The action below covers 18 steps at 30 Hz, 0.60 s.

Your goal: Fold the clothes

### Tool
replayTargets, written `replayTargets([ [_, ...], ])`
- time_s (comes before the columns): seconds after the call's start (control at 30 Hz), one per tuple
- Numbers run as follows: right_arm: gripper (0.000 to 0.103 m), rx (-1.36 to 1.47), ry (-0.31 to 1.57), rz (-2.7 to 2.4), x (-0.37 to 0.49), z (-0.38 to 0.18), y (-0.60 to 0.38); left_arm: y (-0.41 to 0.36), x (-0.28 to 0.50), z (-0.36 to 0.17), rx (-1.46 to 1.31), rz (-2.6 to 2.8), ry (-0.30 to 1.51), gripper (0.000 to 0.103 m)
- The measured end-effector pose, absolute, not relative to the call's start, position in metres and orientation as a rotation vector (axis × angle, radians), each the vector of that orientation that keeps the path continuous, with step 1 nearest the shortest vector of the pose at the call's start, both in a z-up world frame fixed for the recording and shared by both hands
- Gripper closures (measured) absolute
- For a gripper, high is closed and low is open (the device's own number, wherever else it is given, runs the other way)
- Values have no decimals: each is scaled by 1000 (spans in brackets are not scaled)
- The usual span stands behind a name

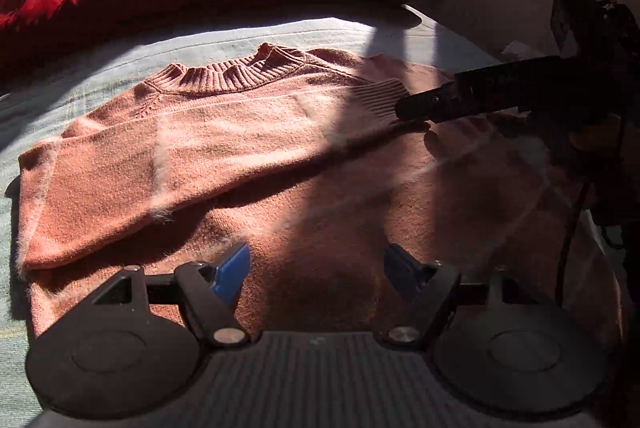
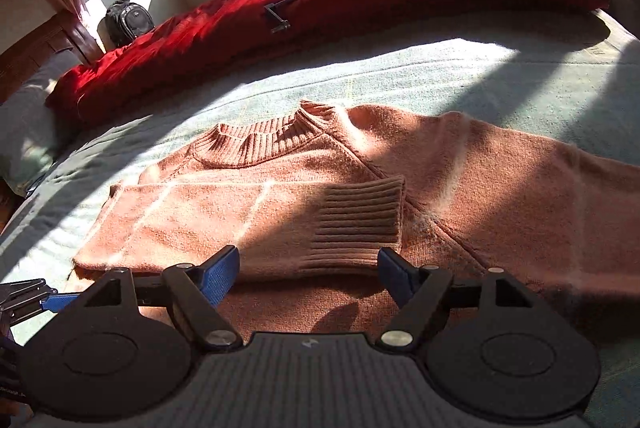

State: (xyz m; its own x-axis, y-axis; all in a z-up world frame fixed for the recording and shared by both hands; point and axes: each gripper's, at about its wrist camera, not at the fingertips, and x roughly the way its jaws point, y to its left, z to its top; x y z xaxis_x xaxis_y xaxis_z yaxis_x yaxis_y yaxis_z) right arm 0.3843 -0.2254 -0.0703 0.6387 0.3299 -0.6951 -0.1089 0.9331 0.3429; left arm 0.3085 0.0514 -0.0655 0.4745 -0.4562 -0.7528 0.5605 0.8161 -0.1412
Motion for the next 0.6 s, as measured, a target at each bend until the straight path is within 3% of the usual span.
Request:
replayTargets([
  [0.3, 22, 311, 867, 250, 361, -75, -239, 38, 298, -52, 128, -616, 855, 24],
  [0.47, 17, 268, 884, 272, 347, -75, -232, 23, 300, -72, 121, -596, 941, 24],
  [0.6, 17, 277, 882, 274, 333, -75, -236, 26, 283, -47, 112, -550, 923, 23],
])
